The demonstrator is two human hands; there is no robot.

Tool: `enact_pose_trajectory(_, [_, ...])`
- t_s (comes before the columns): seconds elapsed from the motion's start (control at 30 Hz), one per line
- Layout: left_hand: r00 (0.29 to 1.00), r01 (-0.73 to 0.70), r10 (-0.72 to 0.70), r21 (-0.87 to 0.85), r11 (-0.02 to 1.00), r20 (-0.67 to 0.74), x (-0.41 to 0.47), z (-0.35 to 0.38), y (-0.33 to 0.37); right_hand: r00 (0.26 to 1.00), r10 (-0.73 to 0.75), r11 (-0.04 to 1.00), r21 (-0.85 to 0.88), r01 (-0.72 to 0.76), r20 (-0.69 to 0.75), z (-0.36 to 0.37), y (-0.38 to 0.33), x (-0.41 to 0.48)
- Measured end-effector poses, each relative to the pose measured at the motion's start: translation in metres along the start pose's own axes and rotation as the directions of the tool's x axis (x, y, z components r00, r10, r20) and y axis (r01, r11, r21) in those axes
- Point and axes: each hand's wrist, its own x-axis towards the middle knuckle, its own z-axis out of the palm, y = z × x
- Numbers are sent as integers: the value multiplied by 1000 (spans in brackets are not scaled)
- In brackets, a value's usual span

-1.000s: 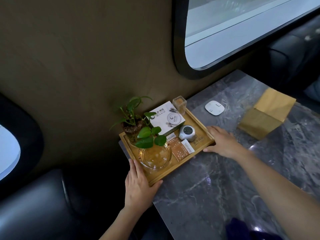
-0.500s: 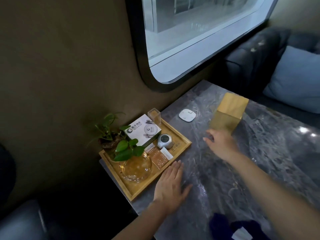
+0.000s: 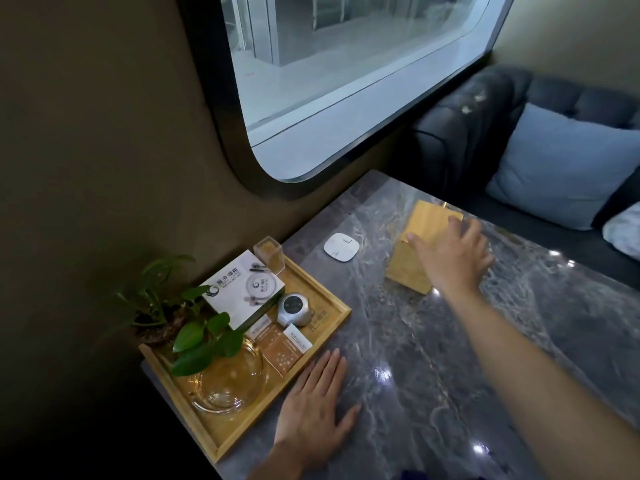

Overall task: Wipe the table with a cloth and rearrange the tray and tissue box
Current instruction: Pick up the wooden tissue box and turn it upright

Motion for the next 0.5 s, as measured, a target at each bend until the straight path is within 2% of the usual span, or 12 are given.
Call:
enact_pose_trajectory(0.2, [999,-10,11,56,998,-31,2,-1,0,978,82,997,-20,-80,191,16,-2,12])
enact_pose_trajectory(0.3, [996,-11,16,69,998,-85,3,3,-1,973,108,994,9,-112,205,22,-2,15])
enact_pose_trajectory(0.5, [997,11,-6,59,998,-72,3,1,0,976,111,977,157,-141,188,25,-1,15])
